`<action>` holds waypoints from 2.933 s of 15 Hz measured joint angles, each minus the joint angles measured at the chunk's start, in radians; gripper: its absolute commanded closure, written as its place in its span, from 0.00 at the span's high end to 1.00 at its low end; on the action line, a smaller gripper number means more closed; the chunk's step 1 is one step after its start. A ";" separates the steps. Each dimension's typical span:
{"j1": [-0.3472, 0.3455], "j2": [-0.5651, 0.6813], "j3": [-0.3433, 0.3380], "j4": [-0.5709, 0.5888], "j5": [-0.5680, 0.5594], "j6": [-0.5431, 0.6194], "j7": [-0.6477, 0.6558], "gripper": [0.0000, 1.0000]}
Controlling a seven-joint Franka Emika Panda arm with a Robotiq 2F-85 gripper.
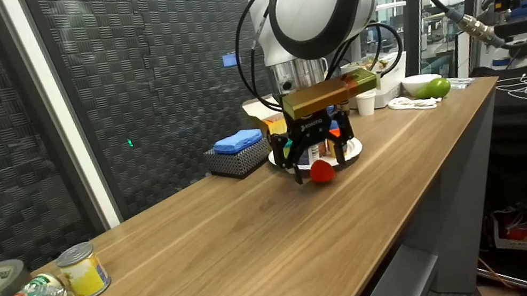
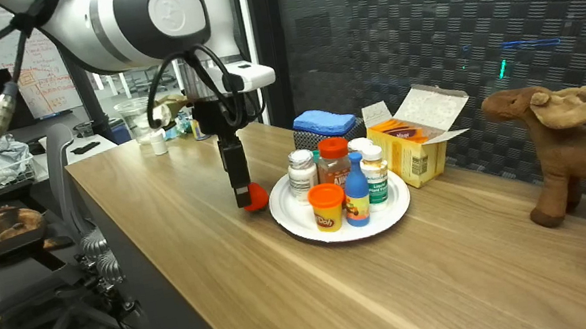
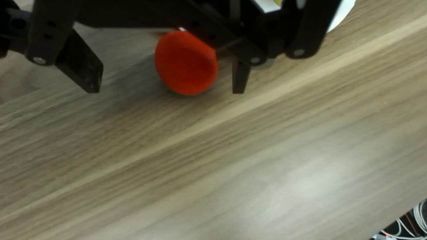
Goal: Place the bottles and orange toy on the white plate
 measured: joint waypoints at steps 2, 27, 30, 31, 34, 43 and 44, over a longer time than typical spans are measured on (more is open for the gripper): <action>0.000 0.012 -0.006 0.017 0.000 0.001 0.000 1.00; 0.000 0.041 -0.044 0.051 0.000 -0.001 0.020 0.25; 0.000 0.004 -0.044 0.028 0.000 -0.004 0.033 0.25; 0.000 -0.008 -0.045 0.021 -0.001 -0.004 0.038 0.25; -0.002 -0.027 -0.052 0.013 -0.037 -0.003 0.061 0.25; -0.008 -0.004 -0.083 0.014 -0.258 0.055 0.139 0.89; -0.008 -0.004 -0.083 0.014 -0.265 0.060 0.141 0.96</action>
